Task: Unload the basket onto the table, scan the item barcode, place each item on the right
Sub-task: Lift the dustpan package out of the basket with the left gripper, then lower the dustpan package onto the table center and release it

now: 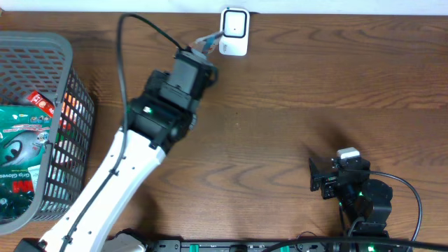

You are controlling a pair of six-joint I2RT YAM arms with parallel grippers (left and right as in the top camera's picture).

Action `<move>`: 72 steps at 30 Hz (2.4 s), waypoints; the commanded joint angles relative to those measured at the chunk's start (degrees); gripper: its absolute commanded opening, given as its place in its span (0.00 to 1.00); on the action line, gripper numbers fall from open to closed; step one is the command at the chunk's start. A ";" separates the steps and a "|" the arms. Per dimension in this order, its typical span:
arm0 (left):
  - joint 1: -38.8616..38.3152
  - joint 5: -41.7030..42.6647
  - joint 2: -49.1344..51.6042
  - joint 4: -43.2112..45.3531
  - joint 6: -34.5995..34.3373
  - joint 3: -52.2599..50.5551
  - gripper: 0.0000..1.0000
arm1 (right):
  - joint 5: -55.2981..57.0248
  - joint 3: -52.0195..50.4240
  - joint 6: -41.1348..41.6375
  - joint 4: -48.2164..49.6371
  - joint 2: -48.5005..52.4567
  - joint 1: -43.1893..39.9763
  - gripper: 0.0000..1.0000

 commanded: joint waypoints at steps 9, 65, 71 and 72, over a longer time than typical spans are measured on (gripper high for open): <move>0.28 17.94 0.13 -3.45 -2.86 -1.51 0.08 | 0.13 0.02 0.35 0.59 -0.02 -0.15 0.99; 20.63 50.88 16.48 17.97 -6.82 -20.48 0.54 | 0.11 0.02 0.35 0.39 -0.02 -0.15 0.99; 20.63 46.14 15.98 16.55 -6.80 -20.37 0.74 | 0.11 0.02 0.37 0.37 -0.02 -0.15 0.99; 20.63 45.11 15.39 16.57 -6.84 -20.09 0.75 | 0.11 0.02 0.35 0.35 -0.02 -0.15 0.99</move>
